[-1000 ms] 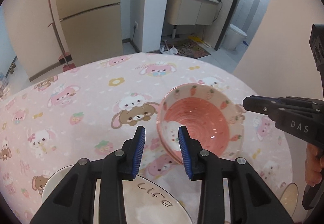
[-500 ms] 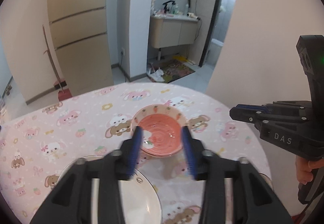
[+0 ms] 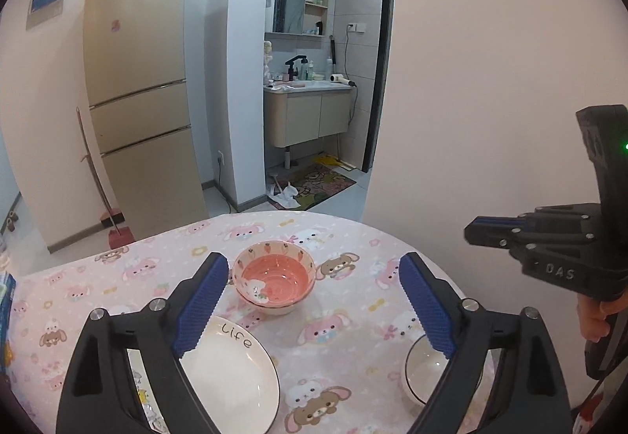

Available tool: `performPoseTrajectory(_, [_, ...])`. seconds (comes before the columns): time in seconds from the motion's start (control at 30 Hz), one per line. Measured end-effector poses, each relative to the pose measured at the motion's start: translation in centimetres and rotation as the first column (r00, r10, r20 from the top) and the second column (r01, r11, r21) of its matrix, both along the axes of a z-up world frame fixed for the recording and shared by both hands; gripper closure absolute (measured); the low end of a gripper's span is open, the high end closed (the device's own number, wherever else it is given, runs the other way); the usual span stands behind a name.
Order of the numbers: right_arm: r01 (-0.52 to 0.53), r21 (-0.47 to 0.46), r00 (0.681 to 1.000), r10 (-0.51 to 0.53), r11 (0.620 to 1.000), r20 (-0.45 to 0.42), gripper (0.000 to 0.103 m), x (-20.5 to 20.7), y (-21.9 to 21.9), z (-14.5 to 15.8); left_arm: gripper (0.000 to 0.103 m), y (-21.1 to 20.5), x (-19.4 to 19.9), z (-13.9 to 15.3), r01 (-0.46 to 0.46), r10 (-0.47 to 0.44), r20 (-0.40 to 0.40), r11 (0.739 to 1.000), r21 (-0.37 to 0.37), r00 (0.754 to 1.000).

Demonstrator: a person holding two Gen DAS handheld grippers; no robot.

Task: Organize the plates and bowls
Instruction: 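Move the left tool to the white black-rimmed bowl, then close the left gripper on the rim of the white bowl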

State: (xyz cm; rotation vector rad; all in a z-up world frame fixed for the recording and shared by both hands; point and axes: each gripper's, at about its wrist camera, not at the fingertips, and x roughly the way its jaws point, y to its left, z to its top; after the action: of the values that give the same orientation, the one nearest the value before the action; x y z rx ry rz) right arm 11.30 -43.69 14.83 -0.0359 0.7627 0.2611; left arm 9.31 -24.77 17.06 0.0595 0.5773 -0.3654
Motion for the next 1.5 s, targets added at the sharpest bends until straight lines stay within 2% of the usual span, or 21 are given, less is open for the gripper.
performPoseTrajectory(0.17, [0.033,0.0,0.999,-0.033,0.999,0.019,0.094,-1.6,-1.4,0.4,0.012,-0.8,-1.6,-0.6,0.025,-0.026,-0.026,0.999,-0.026,0.999])
performPoseTrajectory(0.27, [0.048,-0.002,0.999,-0.048,0.999,0.001,0.094,-2.3,-2.3,-0.4,0.012,-1.3,-2.3,-1.6,0.082,-0.083,-0.025,0.996,-0.044,0.996])
performPoseTrajectory(0.37, [0.06,-0.004,0.998,-0.06,0.998,-0.022,0.094,-3.2,-3.1,-1.4,0.012,-2.0,-3.0,-2.8,0.061,-0.061,0.001,0.998,-0.011,0.998])
performPoseTrajectory(0.53, [0.069,-0.037,0.998,-0.069,0.997,-0.003,0.094,-5.0,-3.8,-2.4,0.012,-3.3,-4.3,-4.0,0.102,-0.103,0.077,0.994,0.026,0.992])
performPoseTrajectory(0.63, [0.073,-0.042,0.997,-0.073,0.996,0.001,0.094,-5.7,-4.1,-3.1,0.012,-4.0,-4.7,-4.5,0.126,-0.129,0.089,0.992,0.029,0.988])
performPoseTrajectory(0.8, [0.082,-0.031,0.996,-0.082,0.996,-0.027,0.081,-5.7,-4.8,-5.0,0.012,-4.7,-4.6,-5.4,0.158,-0.156,0.058,0.987,-0.031,0.986])
performPoseTrajectory(0.93, [0.102,-0.044,0.994,-0.104,0.994,-0.038,0.07,-5.7,-5.7,-6.8,0.012,-5.7,-4.1,-6.4,0.174,-0.173,0.011,0.985,-0.023,0.985])
performPoseTrajectory(1.2, [0.093,-0.025,0.988,-0.095,0.995,-0.126,0.069,-4.7,-6.5,-11.0,0.012,-8.5,-2.7,-10.3,0.233,-0.231,-0.149,0.973,-0.005,0.962])
performPoseTrajectory(1.4, [0.076,-0.009,0.977,-0.077,0.997,-0.197,0.069,-4.6,-6.7,-14.2,0.013,-9.7,-0.4,-13.3,0.26,-0.262,-0.31,0.964,-0.049,0.914])
performPoseTrajectory(1.43, [0.076,-0.007,0.976,-0.075,0.997,-0.205,0.069,-4.6,-6.7,-14.5,0.014,-9.8,-0.1,-13.8,0.26,-0.261,-0.333,0.964,-0.049,0.906])
performPoseTrajectory(1.5, [0.074,0.003,0.973,-0.071,0.997,-0.219,0.069,-4.5,-6.8,-15.0,0.025,-10.0,0.3,-14.9,0.262,-0.25,-0.381,0.965,-0.021,0.89])
